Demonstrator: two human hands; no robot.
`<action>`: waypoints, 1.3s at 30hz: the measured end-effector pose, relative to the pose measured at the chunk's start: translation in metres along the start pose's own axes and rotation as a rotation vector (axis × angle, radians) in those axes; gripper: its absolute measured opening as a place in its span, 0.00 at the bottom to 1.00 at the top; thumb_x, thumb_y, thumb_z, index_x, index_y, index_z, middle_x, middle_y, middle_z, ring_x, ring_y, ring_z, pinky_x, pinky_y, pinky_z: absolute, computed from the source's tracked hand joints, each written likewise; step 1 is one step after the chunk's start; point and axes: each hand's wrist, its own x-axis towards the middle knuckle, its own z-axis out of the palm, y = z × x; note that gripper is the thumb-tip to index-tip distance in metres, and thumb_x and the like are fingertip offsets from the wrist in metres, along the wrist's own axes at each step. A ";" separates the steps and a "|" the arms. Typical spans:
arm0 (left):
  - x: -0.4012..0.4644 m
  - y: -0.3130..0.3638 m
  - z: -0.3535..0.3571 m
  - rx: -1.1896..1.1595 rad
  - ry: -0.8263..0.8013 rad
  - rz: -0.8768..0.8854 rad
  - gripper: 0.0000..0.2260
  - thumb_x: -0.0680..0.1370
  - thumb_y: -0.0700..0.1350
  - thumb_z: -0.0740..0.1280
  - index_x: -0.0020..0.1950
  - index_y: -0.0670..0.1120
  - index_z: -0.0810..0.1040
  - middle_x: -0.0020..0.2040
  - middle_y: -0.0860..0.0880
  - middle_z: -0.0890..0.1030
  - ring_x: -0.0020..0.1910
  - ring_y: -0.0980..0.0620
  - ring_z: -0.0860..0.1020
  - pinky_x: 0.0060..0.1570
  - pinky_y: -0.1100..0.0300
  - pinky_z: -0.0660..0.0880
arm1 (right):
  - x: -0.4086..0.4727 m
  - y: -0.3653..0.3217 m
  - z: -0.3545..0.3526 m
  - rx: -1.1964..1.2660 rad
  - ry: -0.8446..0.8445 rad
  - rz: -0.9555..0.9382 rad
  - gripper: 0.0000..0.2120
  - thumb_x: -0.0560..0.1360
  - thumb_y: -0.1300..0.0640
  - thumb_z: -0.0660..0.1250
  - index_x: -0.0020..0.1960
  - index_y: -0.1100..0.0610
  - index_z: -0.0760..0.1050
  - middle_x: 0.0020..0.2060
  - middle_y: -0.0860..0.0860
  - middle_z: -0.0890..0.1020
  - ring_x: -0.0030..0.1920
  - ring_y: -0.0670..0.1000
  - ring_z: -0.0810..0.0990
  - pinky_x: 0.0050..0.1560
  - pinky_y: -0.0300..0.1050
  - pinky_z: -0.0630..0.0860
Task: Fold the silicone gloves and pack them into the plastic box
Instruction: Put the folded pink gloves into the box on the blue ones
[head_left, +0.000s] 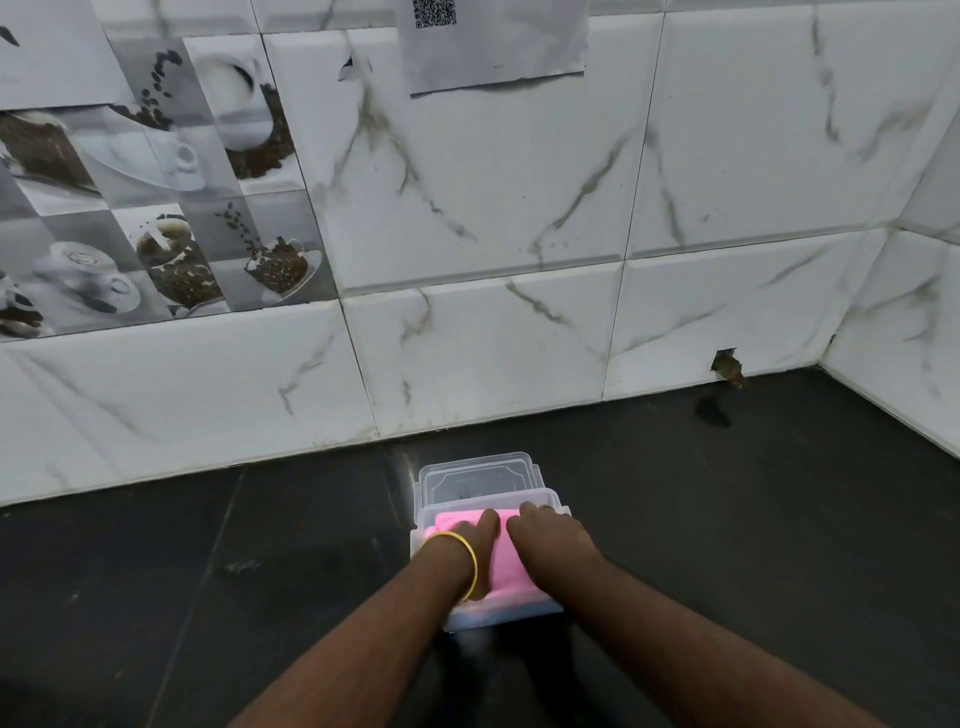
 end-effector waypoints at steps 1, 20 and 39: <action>0.002 -0.001 0.002 -0.004 -0.002 0.004 0.39 0.69 0.50 0.72 0.74 0.47 0.54 0.67 0.42 0.73 0.66 0.39 0.72 0.65 0.47 0.69 | 0.001 0.000 0.000 0.004 -0.002 0.000 0.15 0.81 0.63 0.54 0.65 0.60 0.71 0.62 0.59 0.73 0.63 0.61 0.74 0.59 0.56 0.73; 0.000 -0.007 0.000 -0.148 -0.063 0.019 0.32 0.71 0.46 0.72 0.71 0.49 0.60 0.65 0.40 0.74 0.62 0.39 0.74 0.62 0.51 0.71 | 0.013 0.011 -0.007 0.030 -0.175 -0.081 0.15 0.79 0.60 0.60 0.64 0.56 0.74 0.63 0.57 0.75 0.63 0.60 0.75 0.60 0.55 0.73; 0.001 0.003 -0.001 -0.120 -0.148 -0.008 0.16 0.78 0.42 0.66 0.65 0.42 0.76 0.64 0.42 0.77 0.64 0.45 0.74 0.64 0.57 0.68 | 0.014 -0.006 0.004 0.316 -0.236 -0.079 0.15 0.73 0.49 0.67 0.52 0.57 0.82 0.49 0.57 0.84 0.51 0.58 0.82 0.51 0.45 0.75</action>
